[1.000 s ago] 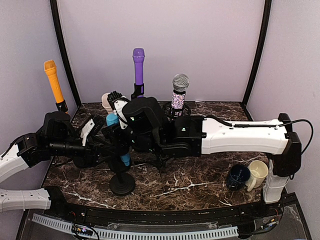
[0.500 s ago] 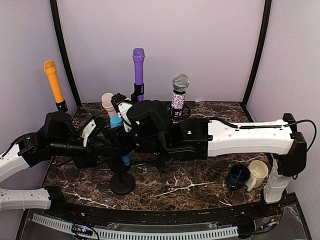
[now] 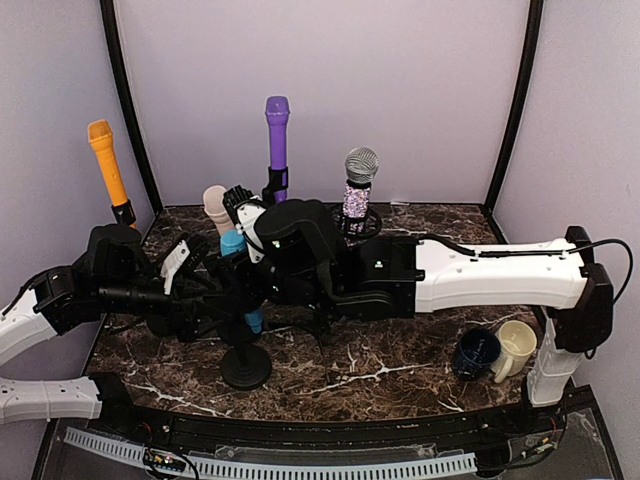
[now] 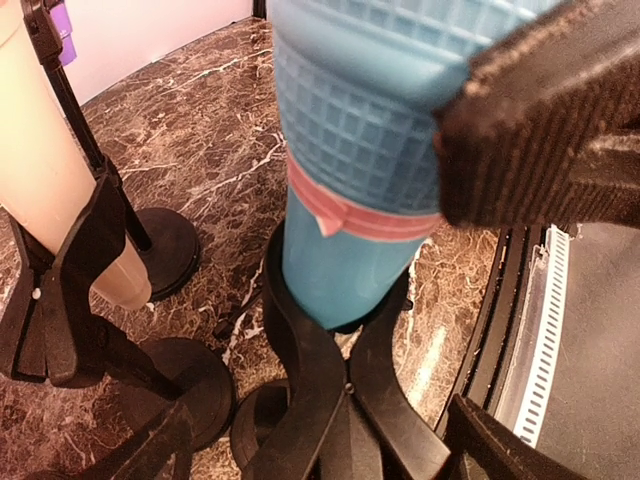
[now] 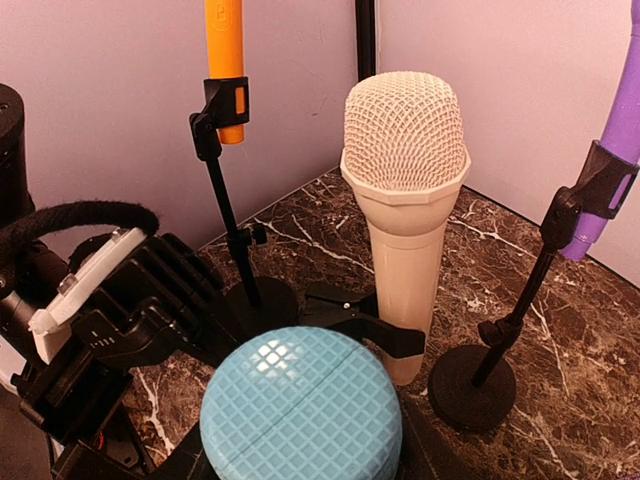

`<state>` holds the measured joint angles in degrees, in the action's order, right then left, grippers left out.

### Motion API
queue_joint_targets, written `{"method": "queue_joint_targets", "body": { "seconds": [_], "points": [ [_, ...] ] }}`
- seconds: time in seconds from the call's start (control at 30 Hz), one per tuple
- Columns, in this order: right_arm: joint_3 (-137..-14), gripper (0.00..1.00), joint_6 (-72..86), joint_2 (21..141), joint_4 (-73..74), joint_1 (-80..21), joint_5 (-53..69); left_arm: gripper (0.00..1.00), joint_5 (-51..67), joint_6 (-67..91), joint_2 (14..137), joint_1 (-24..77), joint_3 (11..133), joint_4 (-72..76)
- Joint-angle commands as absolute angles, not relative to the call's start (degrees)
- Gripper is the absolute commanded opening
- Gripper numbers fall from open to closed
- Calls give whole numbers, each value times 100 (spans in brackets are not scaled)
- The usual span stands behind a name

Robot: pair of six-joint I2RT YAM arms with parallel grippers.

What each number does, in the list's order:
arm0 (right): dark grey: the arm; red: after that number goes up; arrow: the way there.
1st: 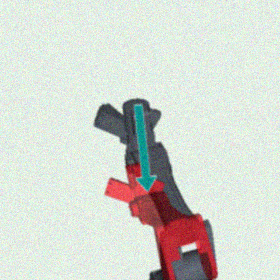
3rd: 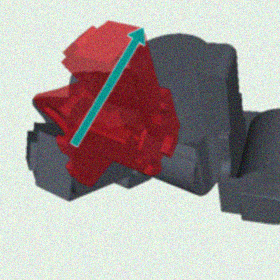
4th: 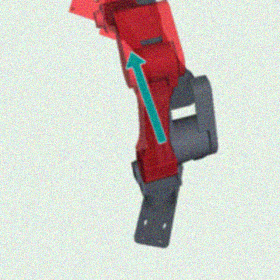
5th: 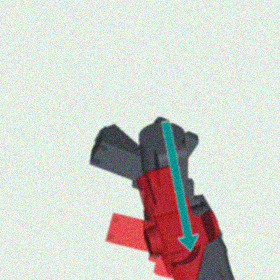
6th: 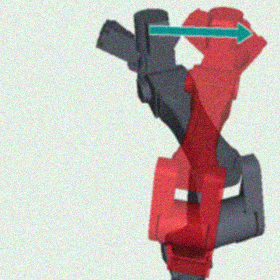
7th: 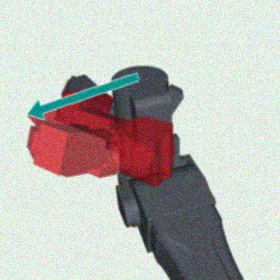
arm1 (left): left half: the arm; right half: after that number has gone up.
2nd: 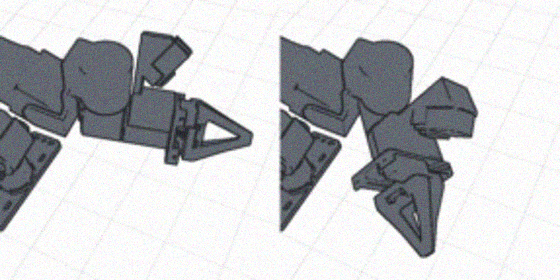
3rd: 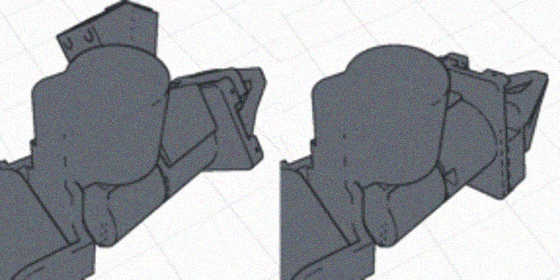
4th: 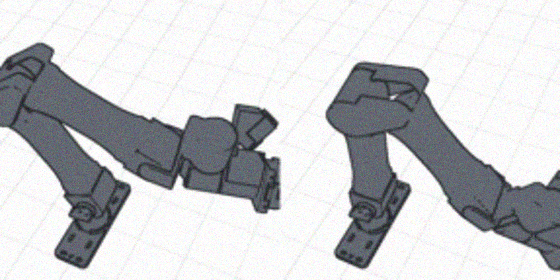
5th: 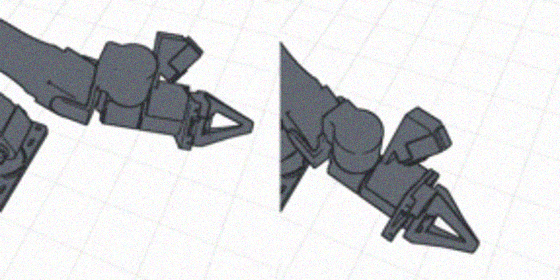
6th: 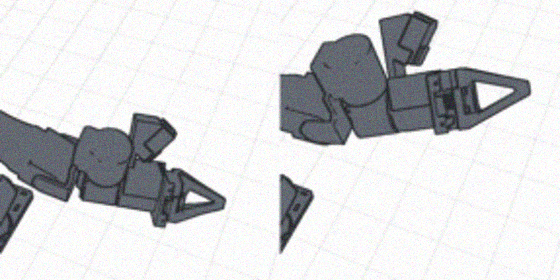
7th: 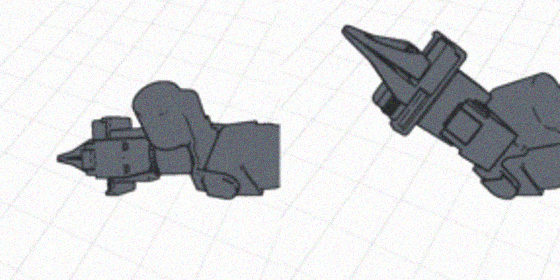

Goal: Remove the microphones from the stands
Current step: Remove the microphone from the microphone stand.

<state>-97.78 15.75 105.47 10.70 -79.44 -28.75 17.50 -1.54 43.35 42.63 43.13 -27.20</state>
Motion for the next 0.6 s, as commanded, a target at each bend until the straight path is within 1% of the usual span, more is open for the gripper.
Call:
{"method": "queue_joint_targets", "body": {
  "seconds": [0.0, 0.03, 0.07, 0.1, 0.13, 0.17, 0.2, 0.23, 0.27, 0.3, 0.33, 0.37, 0.4, 0.43, 0.5, 0.57],
  "points": [
    [-9765, 9, 1543, 10350, 757, -7910, -3064, 88, 1771, -231, 4268, 4262, 4426, -2856],
    [-9764, 9, 1546, 10355, 754, -7910, -3059, 87, 1796, -230, 4283, 4258, 4433, -2860],
    [-9768, 9, 1540, 10362, 750, -7910, -3052, 82, 1817, -242, 4309, 4256, 4436, -2871],
    [-9773, 9, 1539, 10367, 753, -7910, -3050, 79, 1838, -244, 4321, 4257, 4447, -2872],
    [-9773, 10, 1539, 10368, 760, -7910, -3054, 72, 1851, -250, 4334, 4260, 4456, -2885],
    [-9773, 9, 1543, 10365, 764, -7910, -3059, 69, 1860, -254, 4338, 4260, 4469, -2888],
    [-9773, 9, 1544, 10370, 765, -7910, -3063, 59, 1857, -263, 4334, 4261, 4471, -2897],
    [-9771, 10, 1549, 10366, 761, -7910, -3066, 53, 1849, -288, 4334, 4260, 4491, -2912],
    [-9773, 9, 1544, 10356, 758, -7910, -3059, 41, 1838, -293, 4324, 4261, 4500, -2927],
    [-9773, 9, 1548, 10360, 756, -7910, -3055, 35, 1831, -308, 4324, 4260, 4518, -2962],
    [-9767, 9, 1548, 10351, 749, -7910, -3057, 27, 1829, -317, 4324, 4257, 4522, -2966],
    [-9758, 9, 1557, 10347, 747, -7910, -3052, 24, 1842, -327, 4324, 4259, 4532, -2976],
    [-9756, 9, 1556, 10346, 740, -7910, -3058, 17, 1848, -331, 4315, 4262, 4534, -2982],
    [-9756, 9, 1560, 10336, 746, -7910, -3054, 13, 1848, -338, 4320, 4258, 4539, -2991],
    [-9740, 9, 1566, 10321, 742, -7910, -3063, 9, 1869, -368, 4324, 4255, 4551, -3024],
    [-9723, 9, 1564, 10284, 766, -7909, -3095, 8, 1861, -389, 4327, 4256, 4574, -3050]
  ]
}}
